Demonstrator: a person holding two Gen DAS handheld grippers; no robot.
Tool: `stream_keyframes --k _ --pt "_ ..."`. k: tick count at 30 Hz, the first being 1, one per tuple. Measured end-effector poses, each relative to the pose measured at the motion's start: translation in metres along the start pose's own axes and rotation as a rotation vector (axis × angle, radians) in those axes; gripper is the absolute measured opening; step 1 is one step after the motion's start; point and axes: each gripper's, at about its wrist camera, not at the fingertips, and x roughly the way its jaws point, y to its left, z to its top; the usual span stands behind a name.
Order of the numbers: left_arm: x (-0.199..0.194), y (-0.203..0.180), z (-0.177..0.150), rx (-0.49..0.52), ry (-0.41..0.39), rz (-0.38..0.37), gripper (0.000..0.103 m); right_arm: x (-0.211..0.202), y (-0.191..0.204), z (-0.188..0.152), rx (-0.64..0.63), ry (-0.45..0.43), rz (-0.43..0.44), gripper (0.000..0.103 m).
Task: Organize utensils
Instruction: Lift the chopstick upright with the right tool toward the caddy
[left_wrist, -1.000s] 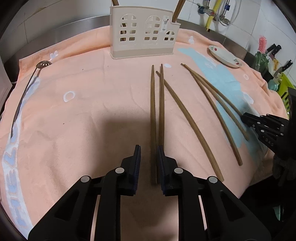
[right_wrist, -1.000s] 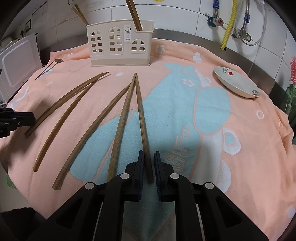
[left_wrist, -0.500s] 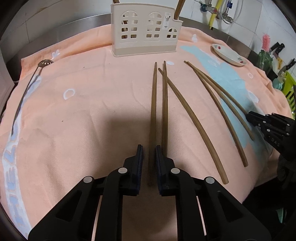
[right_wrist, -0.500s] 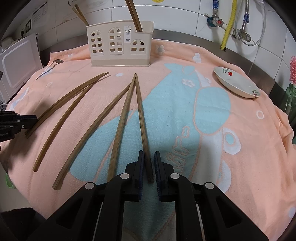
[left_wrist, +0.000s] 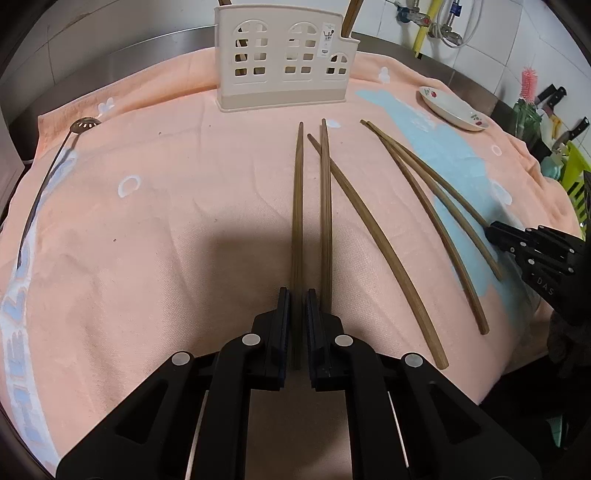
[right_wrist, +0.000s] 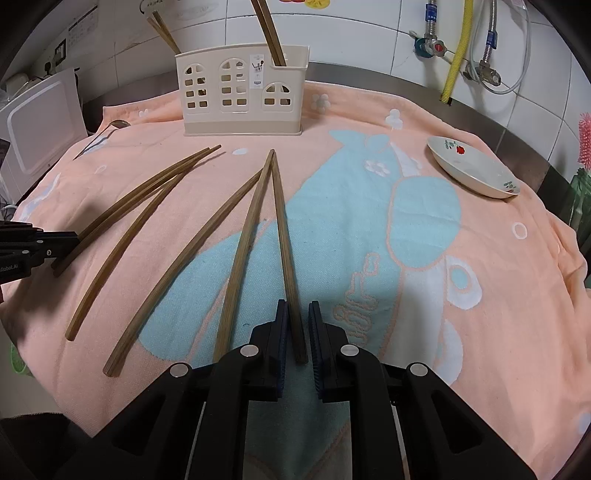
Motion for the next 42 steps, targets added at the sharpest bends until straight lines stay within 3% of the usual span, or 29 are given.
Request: stream_keyframes --k 7,13,19,25,34,42 --pt "-0.011 -0.002 0.003 0.012 -0.015 0.002 0.005 -0.006 -0.001 -0.001 0.014 -0.004 0.018 0.008" --pt "-0.042 -0.002 0.015 0.027 -0.086 0.008 0.005 -0.038 0.0 0.017 -0.004 -0.085 0.024 0.007" --pt "-0.074 -0.001 0.035 0.032 -0.193 -0.009 0.005 -0.071 -0.002 0.051 -0.016 -0.189 0.05 0.007" --pt "-0.096 -0.008 0.061 0.06 -0.272 -0.023 0.005 -0.082 -0.001 0.085 -0.05 -0.229 0.069 0.007" --pt "-0.105 -0.011 0.097 0.086 -0.3 -0.01 0.005 -0.081 -0.008 0.146 -0.083 -0.196 0.104 0.007" --pt "-0.112 -0.01 0.145 0.121 -0.307 0.013 0.005 -0.088 -0.026 0.222 -0.071 -0.186 0.114 0.006"
